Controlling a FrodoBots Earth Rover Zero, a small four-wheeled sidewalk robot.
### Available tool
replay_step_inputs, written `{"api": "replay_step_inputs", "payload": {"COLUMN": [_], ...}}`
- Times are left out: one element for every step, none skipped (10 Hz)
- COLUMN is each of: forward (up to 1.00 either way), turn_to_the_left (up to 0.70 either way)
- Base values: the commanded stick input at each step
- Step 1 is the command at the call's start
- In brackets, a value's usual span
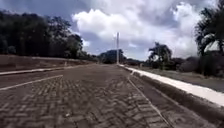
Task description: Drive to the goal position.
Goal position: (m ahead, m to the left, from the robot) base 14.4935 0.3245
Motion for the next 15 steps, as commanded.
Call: {"api": "replay_step_inputs", "payload": {"forward": [1.00, 1.00, 1.00, 1.00, 1.00, 1.00, 1.00, 1.00, 1.00, 1.00, 1.00, 1.00, 1.00, 1.00, 1.00], "turn_to_the_left": [0.00, 0.00, 0.00, 0.00, 0.00, 0.00, 0.00, 0.00, 0.00, 0.00, 0.00, 0.00, 0.00, 0.00, 0.00]}}
